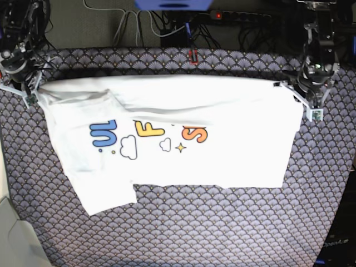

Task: Fold the T-shirt properly
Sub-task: 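Lower the edge onto the mat and open both grippers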

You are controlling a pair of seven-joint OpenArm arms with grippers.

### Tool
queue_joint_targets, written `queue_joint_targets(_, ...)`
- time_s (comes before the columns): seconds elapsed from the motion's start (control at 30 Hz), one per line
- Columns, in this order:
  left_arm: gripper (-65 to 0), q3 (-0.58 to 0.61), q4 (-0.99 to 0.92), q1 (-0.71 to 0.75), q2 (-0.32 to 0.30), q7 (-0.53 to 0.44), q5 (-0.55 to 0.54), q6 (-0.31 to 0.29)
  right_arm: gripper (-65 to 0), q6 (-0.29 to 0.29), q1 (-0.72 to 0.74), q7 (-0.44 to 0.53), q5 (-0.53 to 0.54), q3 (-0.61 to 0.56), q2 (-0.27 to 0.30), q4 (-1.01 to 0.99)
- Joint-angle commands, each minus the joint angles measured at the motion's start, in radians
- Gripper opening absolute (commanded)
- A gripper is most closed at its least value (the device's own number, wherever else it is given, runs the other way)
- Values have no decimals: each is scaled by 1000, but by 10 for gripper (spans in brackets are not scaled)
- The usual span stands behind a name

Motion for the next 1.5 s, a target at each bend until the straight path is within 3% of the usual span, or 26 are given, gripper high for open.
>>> queue_joint_targets(0.0,-633,-27,17,5,-16,-13,13,10,-650,-8,-3,6,-11,17,16,16)
queue_joint_targets(0.27,-633,-47,17,42,-16,-13,22,10,-650,-8,-63,7,-11,22,15,17)
queue_joint_targets(0.73,-627,-45,8,77,-15,-16,13,10,-650,-8,-83,7,-11,22,-40,16)
queue_joint_targets(0.83,-617,-45,8,77,-15,-14,13,10,-593,-8,-84,6,-11,22,-40,16)
queue_joint_targets(0.9,-555,-39,8,79,-16,-13,13,9,-523,-8,-84,6,-11,27,-42,16)
queue_joint_targets(0.97,-442,-36,8,82,-16,-13,11,6,-444,-8,-84,6,-11,28,-42,16)
queue_joint_targets(1.13,-200,-47,14,84,-10,-13,21,-106,-337,-8,-84,0,-11,47,-42,17)
queue_joint_targets(1.23,-146,-73,17,96,-8,-13,13,-117,-331,-8,-84,0,-11,77,-42,17)
queue_joint_targets(1.47,-141,-196,17,85,-5,-25,11,-118,-331,-8,-81,4,-11,149,-34,17)
